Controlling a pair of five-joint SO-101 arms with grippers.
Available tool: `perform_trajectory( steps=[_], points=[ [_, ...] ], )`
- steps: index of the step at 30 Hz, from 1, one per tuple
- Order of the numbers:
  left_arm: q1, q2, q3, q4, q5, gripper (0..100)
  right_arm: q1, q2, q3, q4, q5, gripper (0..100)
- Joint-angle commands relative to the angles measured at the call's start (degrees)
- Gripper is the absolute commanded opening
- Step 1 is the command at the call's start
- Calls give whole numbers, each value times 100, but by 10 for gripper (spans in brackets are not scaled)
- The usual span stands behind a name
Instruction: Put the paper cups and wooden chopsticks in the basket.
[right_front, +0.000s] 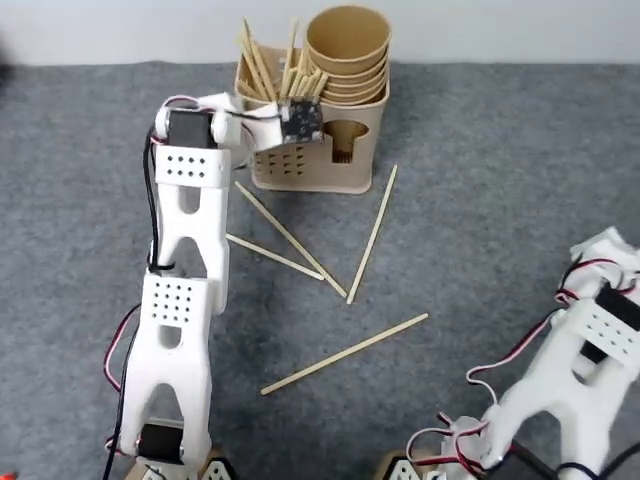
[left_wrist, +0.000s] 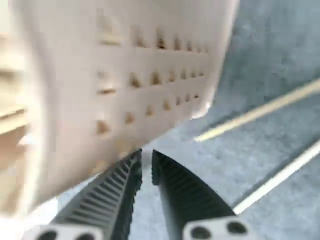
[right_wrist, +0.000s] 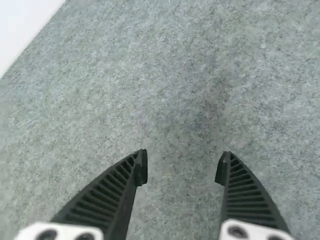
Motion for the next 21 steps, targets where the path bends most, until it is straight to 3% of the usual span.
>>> perform_trajectory(
  steps=[1,10,15,17,21],
  points=[
    [422,-835,-259,88,624,44,-92,-22,-62,-119,-35,236],
    [422,-888,277,88,738,44,-66,-31,-62,-119,-35,236],
    [-176,-870,743,88,730,43,-127,-31,44,-48,0,236],
    [-571,-905,1086,88,686,43,-391,-84,281,40,79,236],
    [-1213,-905,1358,88,290,43,-1349,-92,527,681,1099,237]
  ],
)
